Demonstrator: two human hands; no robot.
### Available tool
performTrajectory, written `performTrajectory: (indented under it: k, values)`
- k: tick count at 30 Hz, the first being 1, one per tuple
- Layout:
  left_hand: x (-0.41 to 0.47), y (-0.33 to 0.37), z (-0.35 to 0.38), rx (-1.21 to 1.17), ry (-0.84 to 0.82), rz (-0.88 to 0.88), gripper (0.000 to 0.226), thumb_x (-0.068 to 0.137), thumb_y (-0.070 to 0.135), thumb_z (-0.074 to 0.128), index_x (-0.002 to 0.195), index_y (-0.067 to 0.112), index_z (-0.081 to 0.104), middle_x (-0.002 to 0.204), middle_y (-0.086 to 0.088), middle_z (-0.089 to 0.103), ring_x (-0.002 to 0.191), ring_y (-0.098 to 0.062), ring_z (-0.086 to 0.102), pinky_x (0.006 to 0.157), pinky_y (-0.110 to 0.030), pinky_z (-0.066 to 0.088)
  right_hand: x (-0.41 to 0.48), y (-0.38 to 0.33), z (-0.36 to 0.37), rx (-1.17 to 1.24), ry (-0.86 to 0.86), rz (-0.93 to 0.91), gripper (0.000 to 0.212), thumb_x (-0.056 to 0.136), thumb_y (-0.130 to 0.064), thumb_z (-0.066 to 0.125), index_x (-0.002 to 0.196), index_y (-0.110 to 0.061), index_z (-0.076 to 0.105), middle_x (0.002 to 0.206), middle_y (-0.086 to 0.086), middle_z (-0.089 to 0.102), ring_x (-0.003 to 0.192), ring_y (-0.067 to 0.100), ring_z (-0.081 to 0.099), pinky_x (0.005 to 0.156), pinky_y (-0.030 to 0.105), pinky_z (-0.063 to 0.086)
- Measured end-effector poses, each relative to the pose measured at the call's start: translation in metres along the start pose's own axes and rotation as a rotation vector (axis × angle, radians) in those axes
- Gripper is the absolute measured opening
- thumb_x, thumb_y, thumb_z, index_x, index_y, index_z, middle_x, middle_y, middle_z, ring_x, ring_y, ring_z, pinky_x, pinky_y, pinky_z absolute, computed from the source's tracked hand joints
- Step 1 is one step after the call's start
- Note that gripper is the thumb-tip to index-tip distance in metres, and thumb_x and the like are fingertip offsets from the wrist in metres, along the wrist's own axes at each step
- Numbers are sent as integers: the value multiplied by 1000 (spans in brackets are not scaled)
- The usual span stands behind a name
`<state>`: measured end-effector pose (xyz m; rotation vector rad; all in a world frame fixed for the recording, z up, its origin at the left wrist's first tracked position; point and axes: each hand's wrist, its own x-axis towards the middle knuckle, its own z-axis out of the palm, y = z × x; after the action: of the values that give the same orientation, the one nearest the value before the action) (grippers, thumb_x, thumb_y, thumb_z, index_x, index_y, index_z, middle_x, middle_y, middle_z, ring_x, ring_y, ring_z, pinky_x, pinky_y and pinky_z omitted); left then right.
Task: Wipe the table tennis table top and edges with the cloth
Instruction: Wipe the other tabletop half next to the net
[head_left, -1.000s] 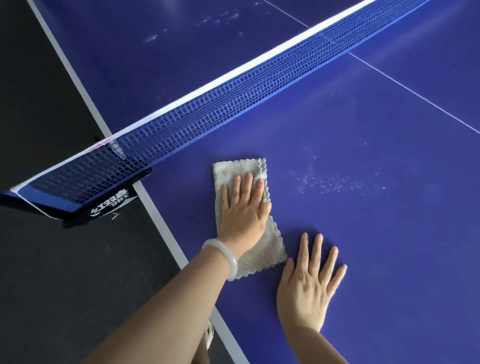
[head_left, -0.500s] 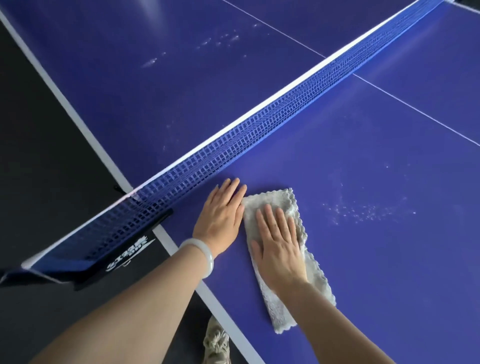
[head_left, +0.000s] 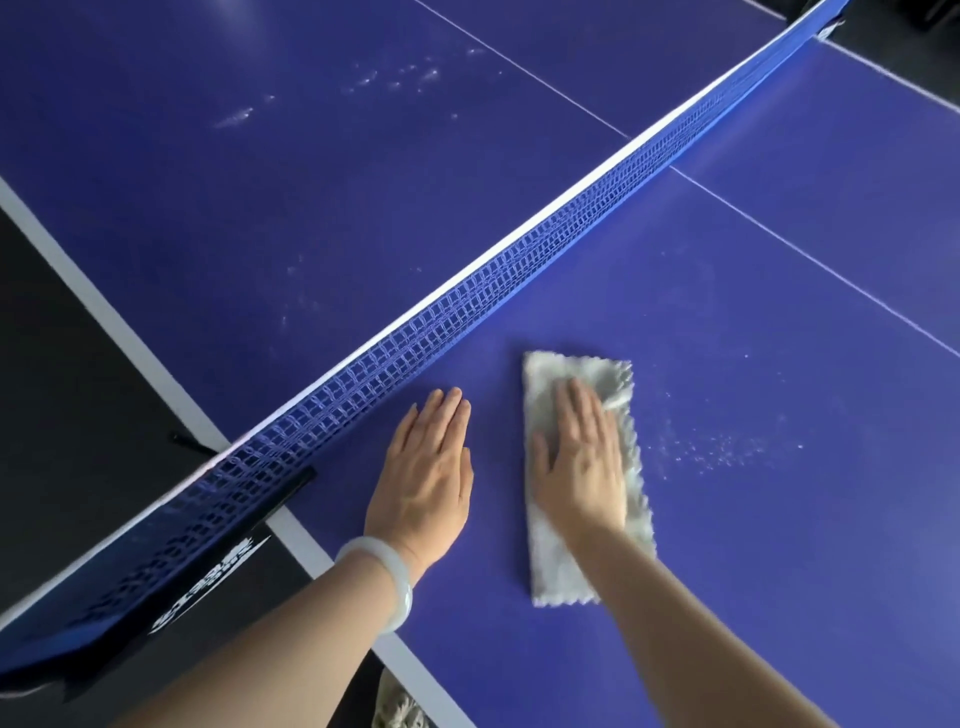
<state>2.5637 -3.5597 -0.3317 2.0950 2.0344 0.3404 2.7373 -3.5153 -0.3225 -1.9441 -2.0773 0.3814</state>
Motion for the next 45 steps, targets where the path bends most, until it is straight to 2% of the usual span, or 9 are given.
performTrajectory:
  k: [7,13,19,22,26,34,38,42,45]
  values:
    - [-1,-1,-5,32,-57,6,60,96,18,37,154,7,28,162,-8,24,150,-24,20,122,-44,19,-57,36,-17,-51,-170,-548,48,101,-27,44,146,-11,49,156,4,42,147,22,34,117,46,31]
    - [1,2,-4,63,-29,2,58,96,23,33,151,6,35,159,-9,31,148,-25,26,121,-45,24,16,27,-7,-12,53,17,51,105,-13,38,155,-9,31,164,3,24,154,19,13,126,36,5]
    - [2,2,-5,51,-35,18,62,90,19,43,149,3,38,158,-11,34,147,-28,30,119,-47,27,-51,37,2,-97,-189,-608,56,103,-18,42,156,-12,28,164,4,25,151,20,26,125,33,11]
    - [2,2,-5,81,-36,2,59,93,22,37,150,4,38,158,-10,34,147,-27,29,120,-47,27,4,90,-27,-186,-92,-326,51,107,-38,19,156,-29,27,163,-8,26,149,14,28,119,16,11]
    - [3,3,-3,110,-47,-8,59,95,26,30,150,6,36,159,-9,32,148,-25,27,119,-47,27,63,92,-40,-114,210,287,51,105,-8,28,156,-5,25,157,19,35,148,32,29,121,42,18]
    - [2,4,-4,78,11,19,55,92,19,37,144,3,43,149,-14,46,144,-27,35,117,-46,28,-19,-7,9,32,-91,-548,47,102,-19,46,149,-13,45,158,-1,37,149,16,29,124,32,18]
    - [1,3,-5,113,-32,-11,58,95,24,25,150,8,36,159,-7,31,149,-23,24,121,-45,24,51,82,-29,-5,2,-156,42,108,-18,39,149,-26,41,157,-14,34,148,4,25,113,3,-2]
    - [2,5,-6,119,-38,-27,59,95,26,23,150,8,38,158,-7,33,148,-23,27,120,-45,26,74,80,-29,-21,144,209,53,104,-5,39,155,-2,26,163,17,22,153,29,17,125,41,5]
    - [4,6,-9,127,-45,-22,57,94,24,29,147,7,42,156,-8,37,147,-24,30,119,-45,29,35,13,4,5,49,-138,52,99,-7,51,150,-6,40,158,16,33,150,34,26,124,51,15]
